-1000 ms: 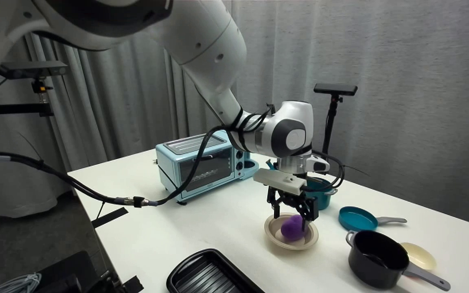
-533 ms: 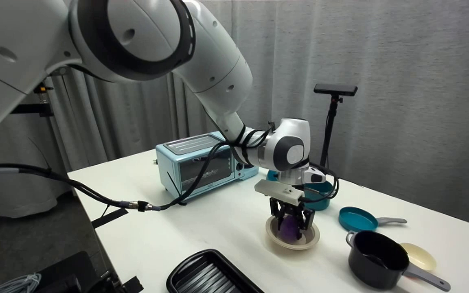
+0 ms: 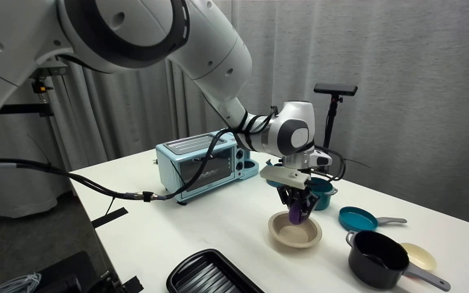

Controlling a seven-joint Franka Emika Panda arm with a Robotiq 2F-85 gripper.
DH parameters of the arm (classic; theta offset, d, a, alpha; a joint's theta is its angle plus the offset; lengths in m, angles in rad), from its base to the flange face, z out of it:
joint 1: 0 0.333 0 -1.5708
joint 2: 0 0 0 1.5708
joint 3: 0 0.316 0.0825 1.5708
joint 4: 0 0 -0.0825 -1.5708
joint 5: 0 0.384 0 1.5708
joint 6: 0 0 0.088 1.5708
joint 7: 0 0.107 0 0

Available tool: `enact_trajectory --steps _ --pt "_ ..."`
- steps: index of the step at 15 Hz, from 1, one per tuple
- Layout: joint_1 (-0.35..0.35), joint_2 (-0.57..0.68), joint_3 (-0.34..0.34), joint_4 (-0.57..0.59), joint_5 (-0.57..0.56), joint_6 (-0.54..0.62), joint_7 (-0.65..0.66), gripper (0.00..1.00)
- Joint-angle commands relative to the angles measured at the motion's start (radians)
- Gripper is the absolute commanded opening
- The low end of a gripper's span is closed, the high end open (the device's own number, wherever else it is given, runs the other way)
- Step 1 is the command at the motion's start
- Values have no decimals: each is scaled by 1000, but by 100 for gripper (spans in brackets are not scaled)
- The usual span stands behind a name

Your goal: Take the purple bowl off of the plate

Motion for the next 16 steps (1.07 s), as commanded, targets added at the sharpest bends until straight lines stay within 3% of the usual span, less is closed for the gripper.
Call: enact_trajectory --steps 1,10,16 --pt "0 -152 13 -125 -1 1 -8 5" --pt "28 -484 110 -466 10 52 -66 5" --pt "59 -497 174 -592 37 106 -98 5"
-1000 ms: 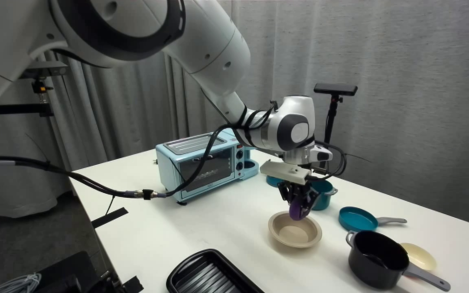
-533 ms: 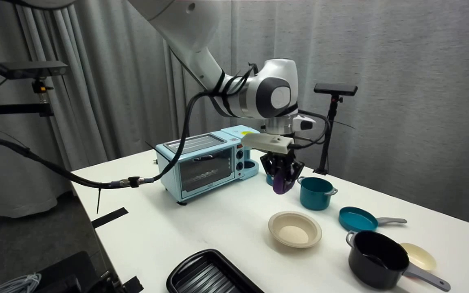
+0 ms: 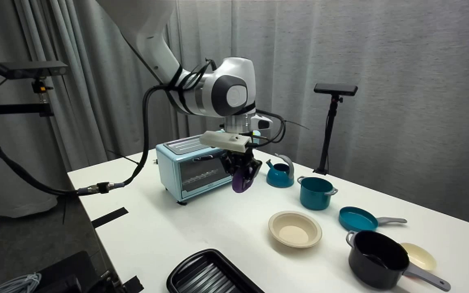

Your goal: Take the purple bowl off of the plate

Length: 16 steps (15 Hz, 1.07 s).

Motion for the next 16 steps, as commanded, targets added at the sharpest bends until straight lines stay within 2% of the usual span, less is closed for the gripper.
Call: enact_trajectory --steps 1,15,16 --pt "17 -2 19 -78 21 51 -42 5" --pt "39 164 -21 -114 -54 56 -10 5" --pt "41 167 -29 -117 -69 55 -4 46"
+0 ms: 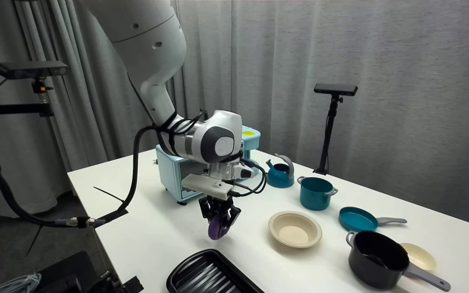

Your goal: Take the purple bowl off of the plate

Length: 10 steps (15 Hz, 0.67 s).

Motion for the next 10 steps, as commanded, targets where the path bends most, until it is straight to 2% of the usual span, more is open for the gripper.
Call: enact_trajectory --steps 1,8,10 --pt "15 9 -35 -13 -46 14 1 48" --pt "-1 -52 -44 -56 -63 19 -22 100" --pt "-8 -84 -37 -71 -52 22 -35 100"
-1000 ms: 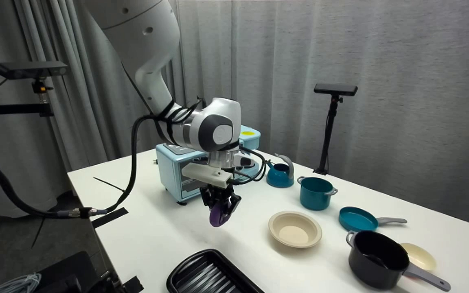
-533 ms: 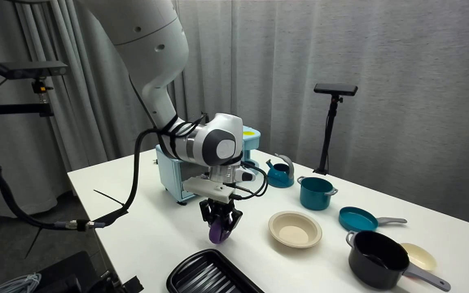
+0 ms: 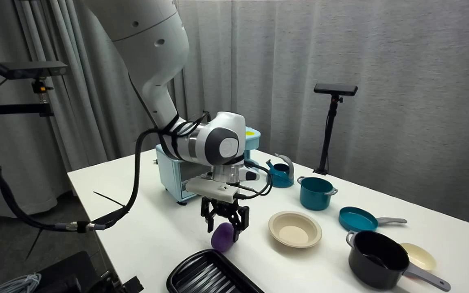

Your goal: Take the purple bowl off of the plate

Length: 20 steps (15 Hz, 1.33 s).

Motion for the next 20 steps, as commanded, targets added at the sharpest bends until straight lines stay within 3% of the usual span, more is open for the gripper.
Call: enact_trajectory --steps 1,14,15,20 --pt "-11 -94 4 -64 3 24 -41 100" --pt "-63 -414 -1 -150 171 -36 -250 100" --pt "-44 -348 0 -117 130 -9 -192 100" --pt "-52 -389 -5 -130 143 -23 -213 100"
